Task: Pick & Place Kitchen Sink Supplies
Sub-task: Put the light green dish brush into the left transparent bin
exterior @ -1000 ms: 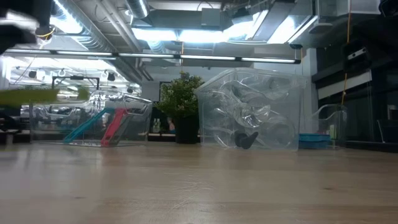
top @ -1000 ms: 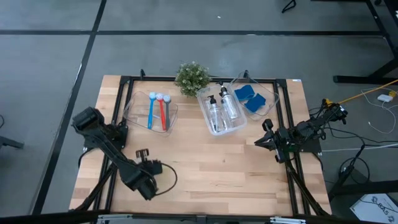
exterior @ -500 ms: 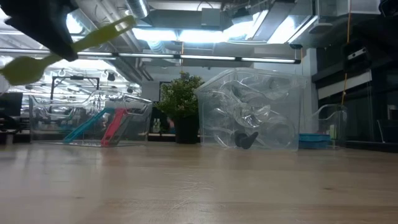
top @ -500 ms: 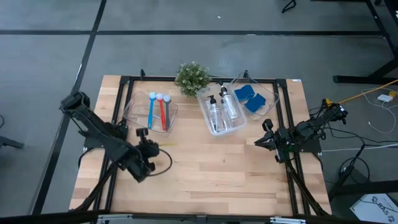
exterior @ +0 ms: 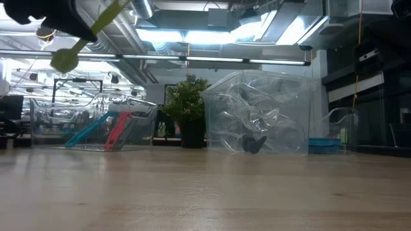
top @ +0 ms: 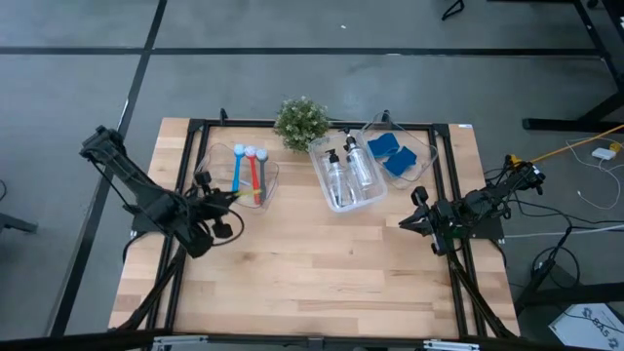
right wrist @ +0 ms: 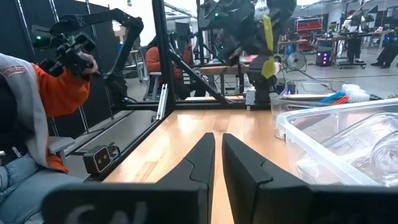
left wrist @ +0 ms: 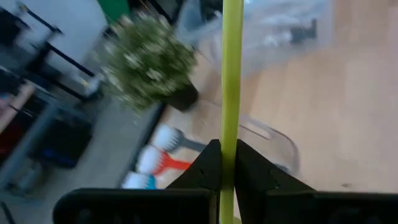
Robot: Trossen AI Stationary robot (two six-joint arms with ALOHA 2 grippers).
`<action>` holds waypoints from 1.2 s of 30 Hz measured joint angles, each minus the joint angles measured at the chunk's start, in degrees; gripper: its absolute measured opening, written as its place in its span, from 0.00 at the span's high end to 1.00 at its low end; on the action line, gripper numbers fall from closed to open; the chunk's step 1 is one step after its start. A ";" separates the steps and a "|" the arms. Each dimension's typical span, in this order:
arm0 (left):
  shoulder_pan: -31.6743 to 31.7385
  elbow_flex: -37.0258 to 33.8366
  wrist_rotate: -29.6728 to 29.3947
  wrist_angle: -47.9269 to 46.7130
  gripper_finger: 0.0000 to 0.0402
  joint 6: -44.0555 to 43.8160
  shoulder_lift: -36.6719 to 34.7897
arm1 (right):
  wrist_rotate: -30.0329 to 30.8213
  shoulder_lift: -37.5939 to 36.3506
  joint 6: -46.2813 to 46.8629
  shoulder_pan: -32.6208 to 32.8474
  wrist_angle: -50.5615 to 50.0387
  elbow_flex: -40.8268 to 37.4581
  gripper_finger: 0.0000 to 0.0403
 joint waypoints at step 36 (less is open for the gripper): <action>2.49 -0.41 -19.94 0.08 0.95 12.23 -5.85 | 0.00 0.00 0.00 0.00 0.02 -0.01 0.92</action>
